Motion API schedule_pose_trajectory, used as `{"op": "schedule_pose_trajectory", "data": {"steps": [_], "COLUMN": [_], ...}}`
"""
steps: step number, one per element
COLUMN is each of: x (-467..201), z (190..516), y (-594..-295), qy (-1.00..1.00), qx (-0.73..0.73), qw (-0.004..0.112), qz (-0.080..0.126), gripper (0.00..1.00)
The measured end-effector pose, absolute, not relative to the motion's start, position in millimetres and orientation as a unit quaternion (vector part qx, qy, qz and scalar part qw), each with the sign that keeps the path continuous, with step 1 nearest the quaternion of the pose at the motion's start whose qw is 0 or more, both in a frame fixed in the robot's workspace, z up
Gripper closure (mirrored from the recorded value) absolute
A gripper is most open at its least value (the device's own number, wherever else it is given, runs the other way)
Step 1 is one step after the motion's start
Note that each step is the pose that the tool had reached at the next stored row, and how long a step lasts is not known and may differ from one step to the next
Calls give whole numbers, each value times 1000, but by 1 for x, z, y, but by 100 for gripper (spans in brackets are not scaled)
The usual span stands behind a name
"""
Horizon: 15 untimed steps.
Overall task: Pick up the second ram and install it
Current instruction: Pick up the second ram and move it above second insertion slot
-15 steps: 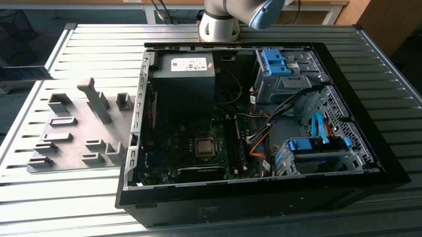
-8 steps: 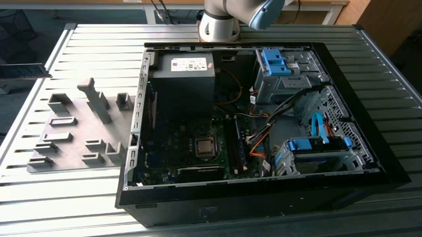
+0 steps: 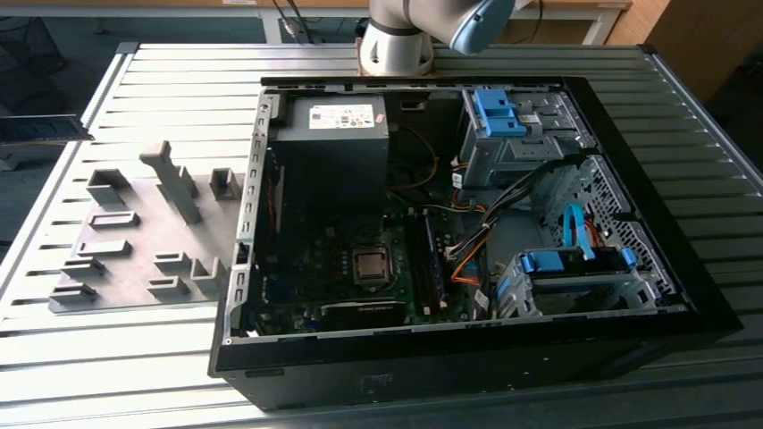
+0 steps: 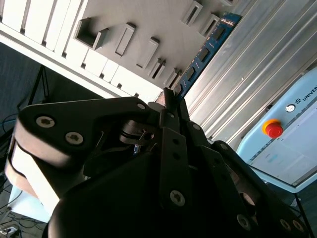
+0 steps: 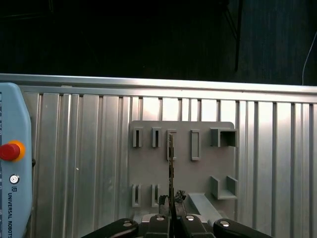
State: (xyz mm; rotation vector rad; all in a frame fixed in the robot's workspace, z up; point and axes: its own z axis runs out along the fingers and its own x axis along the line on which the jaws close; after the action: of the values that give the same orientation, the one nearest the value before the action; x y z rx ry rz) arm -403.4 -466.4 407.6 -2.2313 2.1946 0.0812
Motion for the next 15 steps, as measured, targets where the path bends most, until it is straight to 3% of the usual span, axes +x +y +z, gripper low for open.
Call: {"op": "schedule_pose_trajectory", "data": {"steps": [15], "x": [-390], "z": [407], "y": [-466], "qy": [701], "qx": [-713], "qw": [6], "qz": [26], "gripper": [86]}}
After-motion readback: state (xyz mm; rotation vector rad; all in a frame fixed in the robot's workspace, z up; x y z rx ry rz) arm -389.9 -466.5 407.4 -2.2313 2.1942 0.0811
